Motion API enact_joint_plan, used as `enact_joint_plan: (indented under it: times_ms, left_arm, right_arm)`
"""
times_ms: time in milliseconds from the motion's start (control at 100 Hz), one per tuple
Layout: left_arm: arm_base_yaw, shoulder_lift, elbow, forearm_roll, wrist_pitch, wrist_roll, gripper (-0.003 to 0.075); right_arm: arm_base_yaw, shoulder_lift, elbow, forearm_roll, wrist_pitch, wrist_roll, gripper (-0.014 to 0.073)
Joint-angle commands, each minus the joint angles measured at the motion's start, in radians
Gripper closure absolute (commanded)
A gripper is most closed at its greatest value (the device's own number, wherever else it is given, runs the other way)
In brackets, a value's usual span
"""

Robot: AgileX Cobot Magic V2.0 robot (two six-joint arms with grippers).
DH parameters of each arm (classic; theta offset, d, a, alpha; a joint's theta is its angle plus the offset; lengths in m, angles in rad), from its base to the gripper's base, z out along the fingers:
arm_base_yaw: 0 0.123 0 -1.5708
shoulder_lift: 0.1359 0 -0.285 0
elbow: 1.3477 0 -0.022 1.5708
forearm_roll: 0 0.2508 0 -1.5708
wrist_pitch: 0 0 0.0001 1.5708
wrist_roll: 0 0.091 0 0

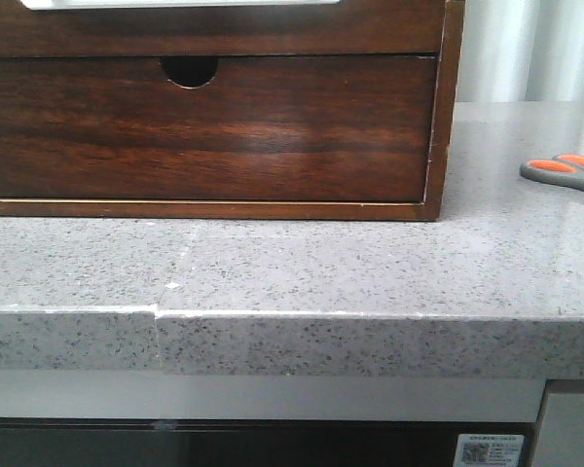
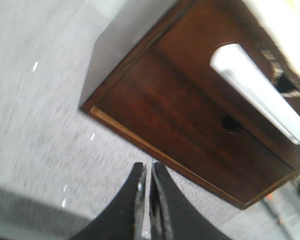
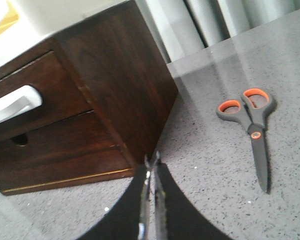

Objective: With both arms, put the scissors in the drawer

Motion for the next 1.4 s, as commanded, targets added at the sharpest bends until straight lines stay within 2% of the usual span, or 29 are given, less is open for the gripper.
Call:
enact_joint_plan:
  times_ms: [0,70,120,190,250,260,300,330,380,450,600,720,1020,1310,1390]
  left_arm:
    - [0.0,0.087,-0.111,0.095,0.002,0.009,0.0738]
    - [0.0,0.175,-0.177,0.122,0.018,0.009,0.0731]
    - [0.0,0.239,-0.223,0.112,0.022,0.009,0.0692]
    - [0.0,0.331,-0.282,0.079,0.052,0.009,0.0573]
    - [0.0,0.412,-0.332,0.025,0.098,0.009,0.0411]
    - [0.0,0.421,-0.338,0.025,0.104,0.009,0.0411]
    - [0.0,0.474,-0.37,-0.022,0.137,0.009,0.0316]
    - [0.0,0.516,-0.389,-0.056,0.161,0.017,0.0281]
    - [0.0,0.571,-0.42,-0.138,0.184,0.06,0.0252]
    - [0.0,0.643,-0.455,-0.308,0.213,0.172,0.0263]
    - [0.0,0.777,-0.496,-0.742,0.261,0.399,0.0302]
    - [0.0,0.872,-0.52,-0.921,0.304,0.473,0.0314]
    - [0.0,1.054,-0.586,-1.139,0.389,0.579,0.0314]
    - [0.0,1.18,-0.598,-1.187,0.444,0.581,0.0315]
    - [0.0,1.195,-0.602,-1.211,0.446,0.583,0.0346]
  right_arm:
    - [-0.006,0.051,-0.099,-0.021,0.024,-0.002,0.0632]
    - [-0.006,0.089,-0.138,-0.021,0.024,-0.002,0.0613]
    - [-0.006,0.115,-0.166,-0.021,0.024,-0.002,0.0579]
    - [-0.006,0.149,-0.193,-0.021,0.029,-0.002,0.049]
    - [-0.006,0.175,-0.207,-0.021,0.03,-0.002,0.0374]
    - [-0.006,0.18,-0.209,-0.021,0.03,-0.002,0.0345]
    - [-0.006,0.194,-0.214,-0.021,0.032,-0.002,0.0287]
    - [-0.006,0.206,-0.216,-0.021,0.034,-0.002,0.0203]
    - [-0.006,0.221,-0.218,-0.021,0.034,-0.002,0.0126]
    - [-0.006,0.237,-0.218,-0.021,0.038,-0.002,0.0074]
    - [-0.006,0.245,-0.218,-0.021,0.042,-0.002,0.008]
    - [-0.006,0.245,-0.218,-0.028,0.044,-0.002,0.008]
    - [-0.006,0.245,-0.206,-0.042,0.055,-0.002,0.008]
    - [-0.006,0.245,-0.206,-0.042,0.082,-0.002,0.008]
    - [-0.006,0.245,-0.206,-0.042,0.082,-0.002,0.008]
